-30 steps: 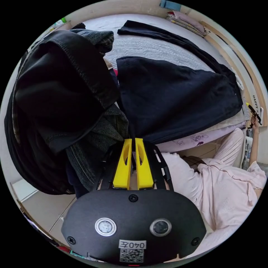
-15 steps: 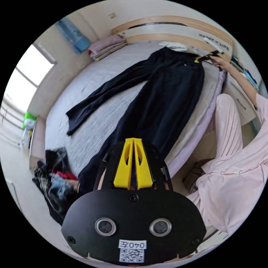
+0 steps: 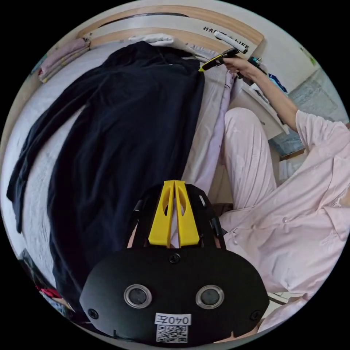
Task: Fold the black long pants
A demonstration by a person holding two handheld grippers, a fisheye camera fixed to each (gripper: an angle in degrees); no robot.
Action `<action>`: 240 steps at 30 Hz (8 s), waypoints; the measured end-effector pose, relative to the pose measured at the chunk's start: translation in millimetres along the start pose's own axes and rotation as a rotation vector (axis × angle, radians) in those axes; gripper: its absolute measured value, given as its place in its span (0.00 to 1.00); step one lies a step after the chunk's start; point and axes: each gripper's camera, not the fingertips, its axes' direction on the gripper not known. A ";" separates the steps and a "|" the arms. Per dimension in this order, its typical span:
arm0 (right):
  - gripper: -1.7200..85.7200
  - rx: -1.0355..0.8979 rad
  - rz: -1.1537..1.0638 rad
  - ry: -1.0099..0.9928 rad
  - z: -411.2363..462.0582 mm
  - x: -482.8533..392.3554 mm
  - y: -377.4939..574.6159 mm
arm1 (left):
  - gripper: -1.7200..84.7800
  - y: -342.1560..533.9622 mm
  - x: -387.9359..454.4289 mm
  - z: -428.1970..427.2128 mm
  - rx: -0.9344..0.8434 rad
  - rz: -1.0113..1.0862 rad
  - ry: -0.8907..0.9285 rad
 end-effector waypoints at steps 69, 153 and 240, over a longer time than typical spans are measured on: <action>0.01 0.227 -0.538 -0.206 -128.7 -328.6 -286.9 | 0.02 -81.7 -437.6 -96.2 -0.141 -0.187 -0.789; 0.01 0.277 -0.439 -0.183 -63.4 -374.4 -295.5 | 0.01 -129.2 -547.2 -81.6 0.079 -0.861 -0.624; 0.01 0.076 -0.222 0.168 -39.9 -302.5 4.9 | 0.01 -35.3 92.8 -91.0 0.116 -0.210 -0.458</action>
